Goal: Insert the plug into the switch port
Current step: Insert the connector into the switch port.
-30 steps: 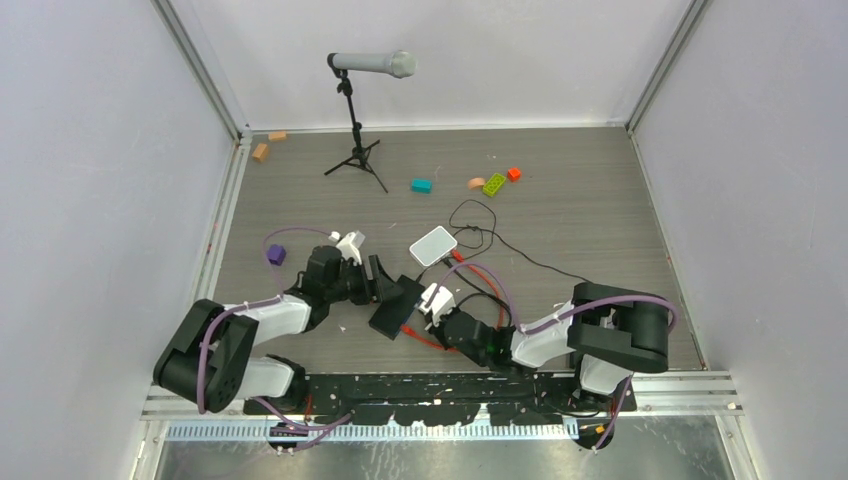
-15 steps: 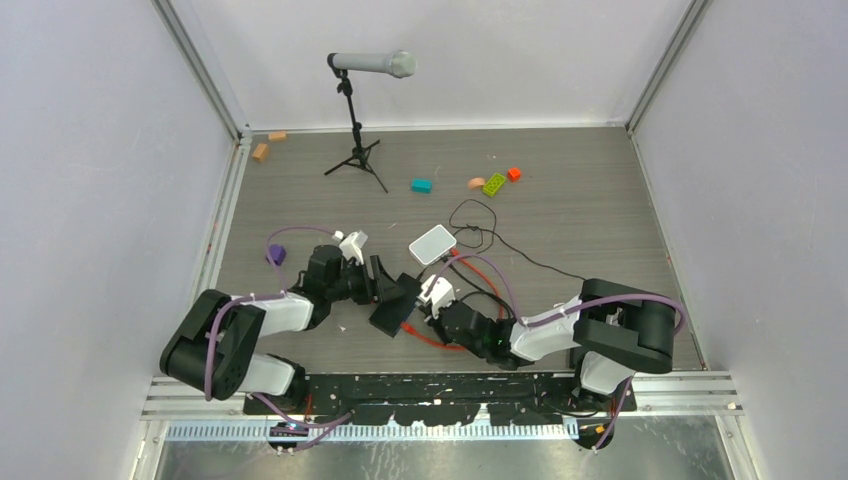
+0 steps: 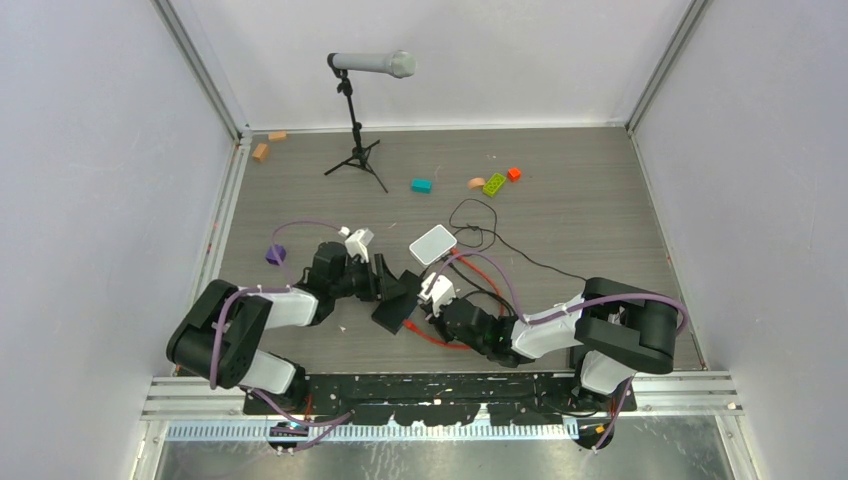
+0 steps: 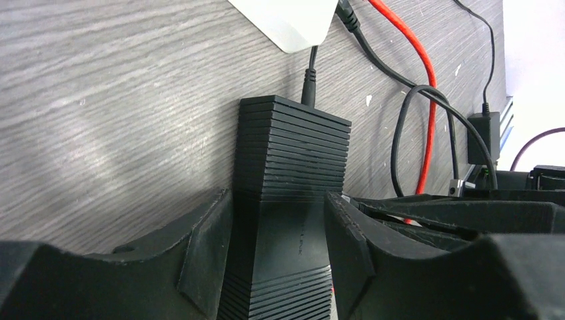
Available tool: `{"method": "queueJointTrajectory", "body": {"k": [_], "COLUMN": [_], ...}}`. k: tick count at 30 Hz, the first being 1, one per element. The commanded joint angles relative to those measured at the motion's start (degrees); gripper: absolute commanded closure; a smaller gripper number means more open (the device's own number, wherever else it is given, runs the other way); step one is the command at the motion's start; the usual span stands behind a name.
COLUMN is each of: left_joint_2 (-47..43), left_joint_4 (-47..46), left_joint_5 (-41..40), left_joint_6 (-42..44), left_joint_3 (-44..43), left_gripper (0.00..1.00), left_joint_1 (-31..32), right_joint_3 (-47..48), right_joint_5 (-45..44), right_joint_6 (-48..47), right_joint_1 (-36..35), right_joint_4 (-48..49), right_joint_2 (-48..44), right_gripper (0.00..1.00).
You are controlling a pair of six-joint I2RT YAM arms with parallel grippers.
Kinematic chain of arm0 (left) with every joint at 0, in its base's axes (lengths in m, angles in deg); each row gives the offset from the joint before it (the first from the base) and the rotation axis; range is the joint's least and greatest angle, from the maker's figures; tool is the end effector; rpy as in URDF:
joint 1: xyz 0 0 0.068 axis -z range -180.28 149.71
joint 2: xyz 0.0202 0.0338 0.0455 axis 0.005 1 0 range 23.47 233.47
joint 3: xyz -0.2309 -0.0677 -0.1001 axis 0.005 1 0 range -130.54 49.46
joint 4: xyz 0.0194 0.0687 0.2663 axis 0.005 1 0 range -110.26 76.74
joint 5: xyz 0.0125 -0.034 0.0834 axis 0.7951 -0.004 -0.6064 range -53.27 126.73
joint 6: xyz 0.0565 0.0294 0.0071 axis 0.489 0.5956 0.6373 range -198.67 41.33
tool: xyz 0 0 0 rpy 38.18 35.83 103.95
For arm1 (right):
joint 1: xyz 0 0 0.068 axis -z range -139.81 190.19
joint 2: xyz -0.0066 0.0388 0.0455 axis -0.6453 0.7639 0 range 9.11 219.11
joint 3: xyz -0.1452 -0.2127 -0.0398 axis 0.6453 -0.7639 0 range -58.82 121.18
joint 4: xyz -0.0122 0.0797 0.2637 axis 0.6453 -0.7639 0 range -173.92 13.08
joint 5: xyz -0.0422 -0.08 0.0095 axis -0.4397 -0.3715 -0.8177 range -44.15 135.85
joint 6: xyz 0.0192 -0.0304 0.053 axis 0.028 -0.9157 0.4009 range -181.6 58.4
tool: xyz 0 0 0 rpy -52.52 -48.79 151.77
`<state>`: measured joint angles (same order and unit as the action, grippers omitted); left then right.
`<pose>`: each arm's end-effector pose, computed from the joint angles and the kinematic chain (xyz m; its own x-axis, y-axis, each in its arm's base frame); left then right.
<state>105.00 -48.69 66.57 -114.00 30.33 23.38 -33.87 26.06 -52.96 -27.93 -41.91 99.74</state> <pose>0.2225 -0.1246 0.0939 -0.8374 -0.1807 -0.5158 0.2965 0.6427 -0.7064 0.1231 0.2615 0.0909 -0.3027 -0.3746 -0.8764 -0.7274 0.6850 -0.0415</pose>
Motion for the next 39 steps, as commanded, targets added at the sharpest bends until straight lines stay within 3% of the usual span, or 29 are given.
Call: {"method": "queueJointTrajectory", "body": {"k": [1,12,18,25,39], "left_joint_2": [3.2,8.5,5.2,4.0,9.6], "left_joint_4": [1.2,0.7,4.1,8.2,6.1], "left_joint_5": [4.1,8.0,1.8,-2.0,2.3], "left_joint_6": [1.4,3.2,4.1,6.1,8.2], "left_joint_3": [-1.3,-3.1,-3.6,-7.3,-9.3], "left_gripper": [0.48,0.52,0.46,0.41,0.43], "left_joint_1": [3.4,7.8,7.7,7.1,7.0], "right_joint_3": [1.0,0.3,0.6,-0.6,-1.1], "right_joint_5": [0.3,0.1,1.9,2.7,5.6], "right_joint_6": [-3.4,-10.5,-11.2,-13.2,-18.1], "right_joint_1": [0.4,1.3,1.6,1.7,4.6], "right_joint_4": [5.0,6.6,-2.6,-6.5,-4.9], "right_joint_2": [0.8,-0.8,-6.3,-9.5,-9.7], "right_gripper": [0.99,1.00,1.00,1.00,1.00]}}
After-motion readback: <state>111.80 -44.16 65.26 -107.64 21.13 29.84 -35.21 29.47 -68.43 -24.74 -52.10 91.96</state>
